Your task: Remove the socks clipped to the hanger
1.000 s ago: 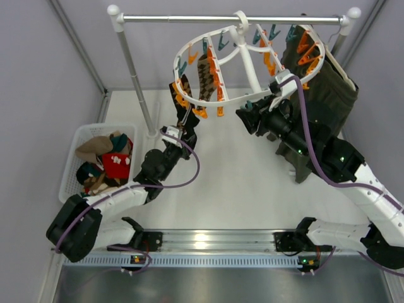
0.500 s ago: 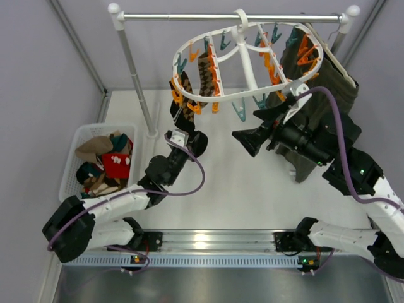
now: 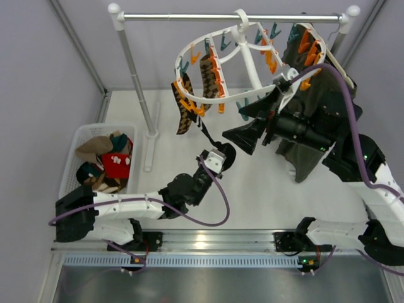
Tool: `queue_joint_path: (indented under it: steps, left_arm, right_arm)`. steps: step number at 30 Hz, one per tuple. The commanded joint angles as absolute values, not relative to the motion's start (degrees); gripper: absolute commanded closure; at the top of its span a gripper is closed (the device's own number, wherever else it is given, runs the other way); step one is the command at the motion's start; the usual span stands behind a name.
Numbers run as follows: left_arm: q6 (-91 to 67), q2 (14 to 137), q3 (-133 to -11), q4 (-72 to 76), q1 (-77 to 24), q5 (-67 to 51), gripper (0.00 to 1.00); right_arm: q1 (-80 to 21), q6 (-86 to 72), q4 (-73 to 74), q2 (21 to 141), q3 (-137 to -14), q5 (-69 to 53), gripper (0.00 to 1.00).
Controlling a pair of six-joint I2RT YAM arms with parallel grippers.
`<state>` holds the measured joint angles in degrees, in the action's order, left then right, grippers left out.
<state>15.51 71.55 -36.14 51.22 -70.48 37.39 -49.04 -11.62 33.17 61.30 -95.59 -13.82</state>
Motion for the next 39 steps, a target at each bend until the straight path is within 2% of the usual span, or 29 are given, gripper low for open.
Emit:
queue_joint_path:
  steps: [1,3,11,16,21,30,39]
  left_arm:
    - [22.22,74.87,-40.34,54.93,-73.73,42.36,1.0]
    - [23.2,76.46,-42.26,54.93,-74.79,43.5,1.0]
    - [23.82,82.0,-45.18,54.93,-76.9,45.27,1.0]
    - [23.21,83.41,-45.0,55.02,-76.9,45.79,1.0]
    - [21.53,83.76,-43.24,55.11,-76.9,45.79,1.0]
    - [20.39,84.64,-42.19,55.37,-76.82,47.19,1.0]
    - [16.79,79.55,-37.89,55.55,-74.63,47.99,1.0]
  right_arm:
    - [-50.71,-11.6,37.35,65.12,-99.66,-14.25,0.01]
    - [-53.24,-11.08,38.4,66.44,-101.67,-12.14,0.03]
    - [-65.2,-7.3,45.17,77.95,-112.75,13.95,0.15]
    - [-68.29,-6.15,47.98,84.27,-118.3,28.0,0.22]
    - [-68.91,-5.8,47.2,87.09,-118.47,32.96,0.24]
    - [-71.28,-4.13,43.95,92.19,-120.5,38.39,0.36]
    - [-73.03,-1.94,42.37,96.33,-123.58,42.36,0.38]
